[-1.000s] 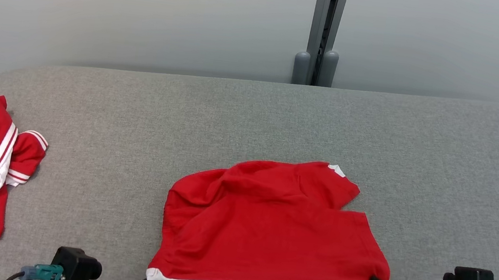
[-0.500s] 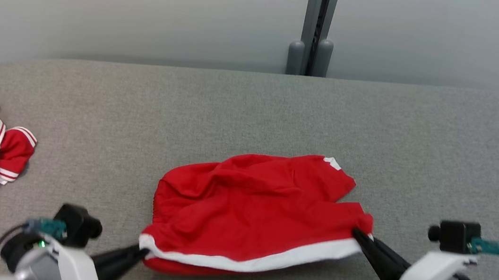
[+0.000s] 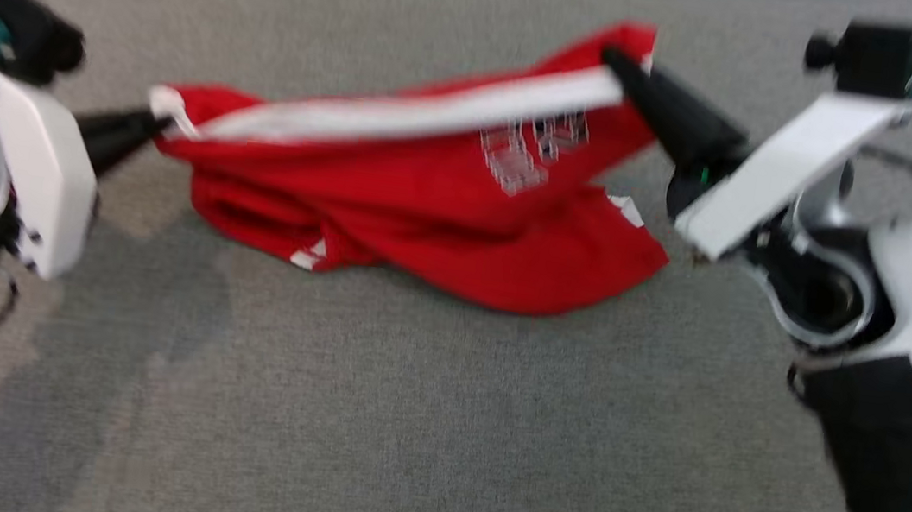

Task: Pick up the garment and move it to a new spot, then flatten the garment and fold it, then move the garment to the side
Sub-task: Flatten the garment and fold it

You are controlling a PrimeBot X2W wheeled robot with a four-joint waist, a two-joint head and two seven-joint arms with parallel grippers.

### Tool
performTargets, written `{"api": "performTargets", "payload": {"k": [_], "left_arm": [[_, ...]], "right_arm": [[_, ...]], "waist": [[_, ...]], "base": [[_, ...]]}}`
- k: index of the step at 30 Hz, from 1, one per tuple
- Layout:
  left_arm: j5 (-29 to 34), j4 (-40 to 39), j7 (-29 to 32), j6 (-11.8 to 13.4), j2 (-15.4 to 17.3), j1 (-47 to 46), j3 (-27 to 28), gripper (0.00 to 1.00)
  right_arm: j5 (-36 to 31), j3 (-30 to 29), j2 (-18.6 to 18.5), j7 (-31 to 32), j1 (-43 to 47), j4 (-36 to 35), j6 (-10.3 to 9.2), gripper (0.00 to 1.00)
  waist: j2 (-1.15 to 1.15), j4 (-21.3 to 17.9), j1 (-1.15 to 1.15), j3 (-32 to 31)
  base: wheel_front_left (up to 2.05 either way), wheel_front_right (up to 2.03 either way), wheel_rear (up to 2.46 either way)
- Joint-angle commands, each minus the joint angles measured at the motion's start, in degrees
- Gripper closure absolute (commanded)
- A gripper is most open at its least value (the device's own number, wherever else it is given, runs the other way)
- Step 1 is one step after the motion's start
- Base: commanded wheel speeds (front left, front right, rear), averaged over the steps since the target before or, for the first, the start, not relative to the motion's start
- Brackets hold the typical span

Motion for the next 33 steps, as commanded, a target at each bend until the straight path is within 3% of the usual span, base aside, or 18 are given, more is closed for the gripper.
{"api": "performTargets", "payload": {"k": [1, 8, 16, 27, 29, 33], "left_arm": [[0.22, 0.46, 0.86, -0.04, 1.51, -4.07, -1.22, 1.00], [-1.33, 4.05, -1.89, -0.06, 3.26, -22.34, -5.26, 1.00], [-3.26, 13.13, -9.34, -0.03, 0.54, -42.82, -11.16, 1.00], [-6.31, 22.15, -23.95, -0.02, -3.36, -55.17, -15.07, 1.00], [-7.31, 22.64, -25.28, -0.02, -3.33, -55.37, -16.85, 1.00], [-10.61, 21.54, -24.85, -0.03, -3.73, -52.32, -22.48, 1.00]], "right_arm": [[1.78, -0.19, -0.38, -0.67, -3.61, 1.25, 0.04, 1.00], [5.10, 0.82, -1.06, -5.35, -19.16, 6.83, 0.04, 1.00], [4.16, 3.36, -1.81, -15.12, -36.54, 14.37, 0.04, 1.00], [1.68, 4.81, -3.39, -32.05, -50.88, 17.69, 0.02, 1.00], [2.63, 5.63, -3.21, -33.53, -50.65, 16.62, 0.02, 1.00], [2.97, 13.02, -5.43, -32.84, -46.46, 16.02, 0.03, 1.00]], "waist": [[0.00, -1.32, 0.00, 7.08], [0.00, -0.90, 0.00, 14.14], [0.00, -0.82, 0.00, 19.40], [0.00, -0.97, 0.00, 20.02], [0.00, -0.73, 0.00, 19.79], [0.00, -0.20, 0.00, 18.82]], "base": [[0.00, 0.00, 0.00], [0.00, 0.00, 0.00], [0.00, 0.00, 0.00], [0.00, 0.00, 0.00], [0.00, 0.00, 0.00], [0.00, 0.00, 0.00]]}}
